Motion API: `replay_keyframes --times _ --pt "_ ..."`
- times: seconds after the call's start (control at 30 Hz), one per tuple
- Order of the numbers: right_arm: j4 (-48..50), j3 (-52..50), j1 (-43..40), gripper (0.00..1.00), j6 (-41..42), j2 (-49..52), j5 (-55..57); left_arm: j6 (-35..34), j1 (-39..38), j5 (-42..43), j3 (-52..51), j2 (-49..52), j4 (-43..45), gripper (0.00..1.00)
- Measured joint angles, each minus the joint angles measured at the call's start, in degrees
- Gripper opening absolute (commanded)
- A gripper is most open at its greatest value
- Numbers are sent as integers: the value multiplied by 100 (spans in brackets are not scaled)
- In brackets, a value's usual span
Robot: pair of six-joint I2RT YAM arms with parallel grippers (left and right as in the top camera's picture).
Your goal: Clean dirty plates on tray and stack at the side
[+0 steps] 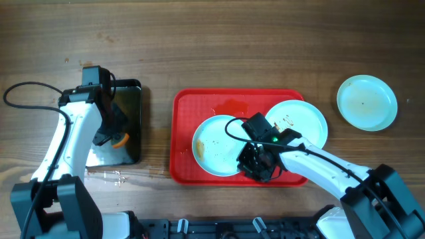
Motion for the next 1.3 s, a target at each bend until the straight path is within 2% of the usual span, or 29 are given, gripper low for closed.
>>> replay_keyframes --times 0.07,0.3,0.53,0.63,0.7,0.9,1.17,1.3 --pt "42 0 0 4 35 0 -15 0 0 -2 0 0 0 4" --pt "160 -15 -9 5 55 -4 72 0 0 -2 0 0 0 4" --pt "146 15 17 5 -299 -7 271 0 0 0 0 0 -2 4" --pt "-186 280 17 5 -691 -4 970 0 0 -2 0 0 0 4" --pt "-787 634 17 4 -938 33 1499 0 0 11 0 0 -7 4" --pt "-1996 2347 15 4 -1906 50 2988 0 0 20 -4 0 -33 4" --pt "-2844 3027 17 5 -2347 63 4651 0 0 20 -4 0 -48 4" --pt "-2911 3241 17 5 -2778 63 5493 0 0 20 -4 2 -48 4"
